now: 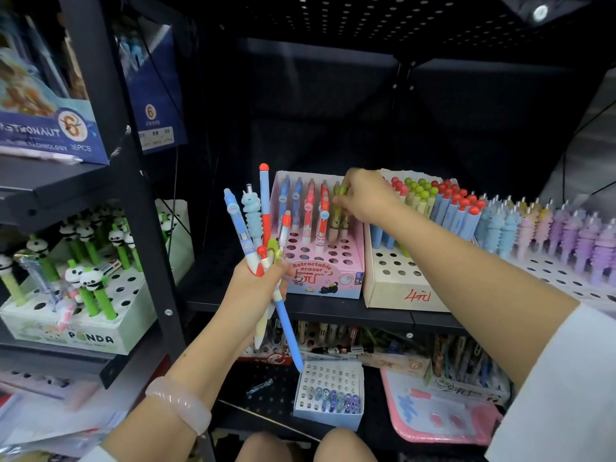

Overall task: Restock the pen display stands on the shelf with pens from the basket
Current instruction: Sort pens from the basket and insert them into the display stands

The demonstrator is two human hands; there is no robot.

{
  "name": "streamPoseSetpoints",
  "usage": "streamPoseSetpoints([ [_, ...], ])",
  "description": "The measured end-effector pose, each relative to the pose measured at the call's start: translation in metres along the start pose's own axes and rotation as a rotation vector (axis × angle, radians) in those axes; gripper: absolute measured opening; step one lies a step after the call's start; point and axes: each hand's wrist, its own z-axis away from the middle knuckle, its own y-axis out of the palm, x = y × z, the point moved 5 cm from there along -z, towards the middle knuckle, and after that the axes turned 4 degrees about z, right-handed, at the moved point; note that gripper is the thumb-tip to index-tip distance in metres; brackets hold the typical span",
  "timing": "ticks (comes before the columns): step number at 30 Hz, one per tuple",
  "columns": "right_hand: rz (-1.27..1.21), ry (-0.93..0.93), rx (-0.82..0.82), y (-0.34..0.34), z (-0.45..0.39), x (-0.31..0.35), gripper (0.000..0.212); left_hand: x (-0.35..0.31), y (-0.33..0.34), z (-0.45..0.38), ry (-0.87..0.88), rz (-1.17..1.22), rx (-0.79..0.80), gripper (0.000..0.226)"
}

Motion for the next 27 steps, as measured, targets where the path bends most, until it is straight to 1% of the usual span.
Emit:
streamPoseSetpoints([
  [5,0.104,-0.052,-0.021,0.009,0.004,0.005,0.025,-0.002,0.003,0.002,-0.004,0.036,0.014,0.007],
  [7,0.086,-0.05,-0.047,0.005,0.007,0.003,0.03,-0.002,0.004,0.003,-0.004,0.058,0.029,0.006],
  [8,0.06,-0.054,-0.105,-0.001,0.009,0.002,0.03,-0.003,0.005,0.004,-0.002,0.06,0.038,0.006],
  [10,-0.068,-0.084,-0.268,-0.016,0.017,0.004,0.022,-0.004,0.009,0.005,0.008,0.052,0.058,0.006],
  [11,-0.17,-0.108,-0.29,-0.02,0.022,0.007,0.017,-0.004,0.011,0.005,0.014,0.05,0.07,0.007],
  [12,-0.276,-0.133,-0.236,-0.019,0.028,0.011,0.017,-0.005,0.014,0.006,0.02,0.056,0.08,0.007],
  [14,-0.454,-0.157,0.028,-0.005,0.041,0.022,0.026,-0.005,0.021,0.008,0.025,0.08,0.092,0.006],
  [15,-0.514,-0.16,0.162,0.004,0.049,0.026,0.025,-0.006,0.024,0.008,0.027,0.091,0.094,0.005],
  [16,-0.562,-0.166,0.258,0.01,0.056,0.028,0.021,-0.006,0.026,0.009,0.029,0.099,0.096,0.005],
  [17,-0.61,-0.172,0.314,0.016,0.061,0.028,0.017,-0.005,0.028,0.01,0.03,0.105,0.097,0.006],
  [19,-0.705,-0.173,0.33,0.019,0.064,0.025,0.016,-0.004,0.031,0.011,0.03,0.111,0.102,0.006],
  [24,-0.927,-0.065,0.222,0.005,0.059,0.01,0.022,0.001,0.032,0.013,0.038,0.043,0.108,0.004],
  [27,-1.033,-0.054,0.231,0.004,0.059,0.007,0.021,0.003,0.034,0.011,0.047,0.021,0.1,0.006],
])
